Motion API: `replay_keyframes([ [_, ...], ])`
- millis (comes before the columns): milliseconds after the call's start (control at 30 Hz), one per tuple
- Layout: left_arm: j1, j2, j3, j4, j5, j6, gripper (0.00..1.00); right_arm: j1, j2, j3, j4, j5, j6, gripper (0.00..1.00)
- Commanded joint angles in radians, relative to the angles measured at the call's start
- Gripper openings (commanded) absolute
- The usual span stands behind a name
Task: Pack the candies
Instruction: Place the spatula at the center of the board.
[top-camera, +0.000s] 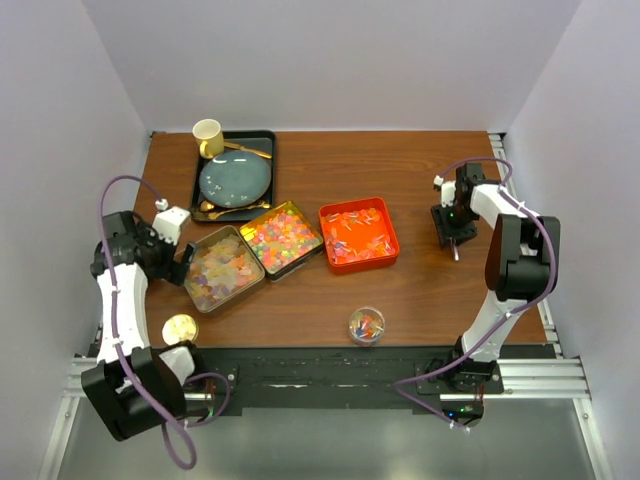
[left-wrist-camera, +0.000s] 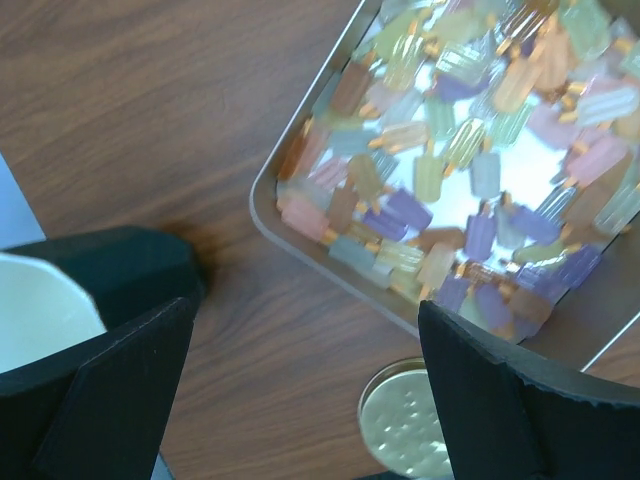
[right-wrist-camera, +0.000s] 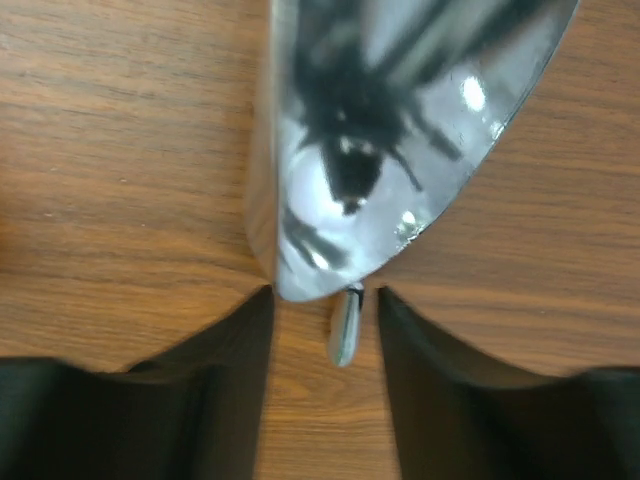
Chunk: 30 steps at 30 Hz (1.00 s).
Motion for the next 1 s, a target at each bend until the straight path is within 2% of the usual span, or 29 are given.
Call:
replay_keyframes([
  [0,0.1,0.04,0.071,-0.074,0.1,0.159,1.0,0.002,-0.021,0.047,0.005,-0.018,0.04,0.57],
  [33,0.126,0.073,0.084,-0.096,0.1,0.175,1.0,0.002,-0.027,0.059,-0.005,-0.022,0.061,0.59],
  [67,0.139,0.092,0.1,-0.117,0.099,0.216,1.0,0.004,-0.036,0.073,-0.01,-0.037,0.077,0.68],
  [167,0.215,0.136,0.135,-0.2,0.11,0.305,1.0,0.009,-0.096,0.122,-0.026,-0.106,0.103,0.8],
  [200,0.237,0.141,0.144,-0.235,0.126,0.328,1.0,0.015,-0.117,0.118,-0.018,-0.132,0.102,0.98],
  [333,0.286,0.147,0.144,-0.326,0.14,0.467,1.0,0.054,-0.243,0.078,0.071,-0.237,0.079,0.99],
  [467,0.286,0.152,0.08,-0.46,0.165,0.615,1.0,0.163,-0.3,0.015,0.146,-0.231,0.06,0.99],
  [533,0.286,0.146,0.033,-0.476,0.14,0.696,1.0,0.197,-0.311,0.001,0.172,-0.199,0.072,0.99],
  [800,0.288,0.034,-0.174,-0.318,0.145,0.768,1.0,0.234,-0.251,0.075,0.102,-0.251,0.049,0.99],
  [967,0.283,0.025,-0.265,-0.193,0.13,0.761,1.0,0.24,-0.234,0.102,0.122,-0.249,0.049,0.99],
])
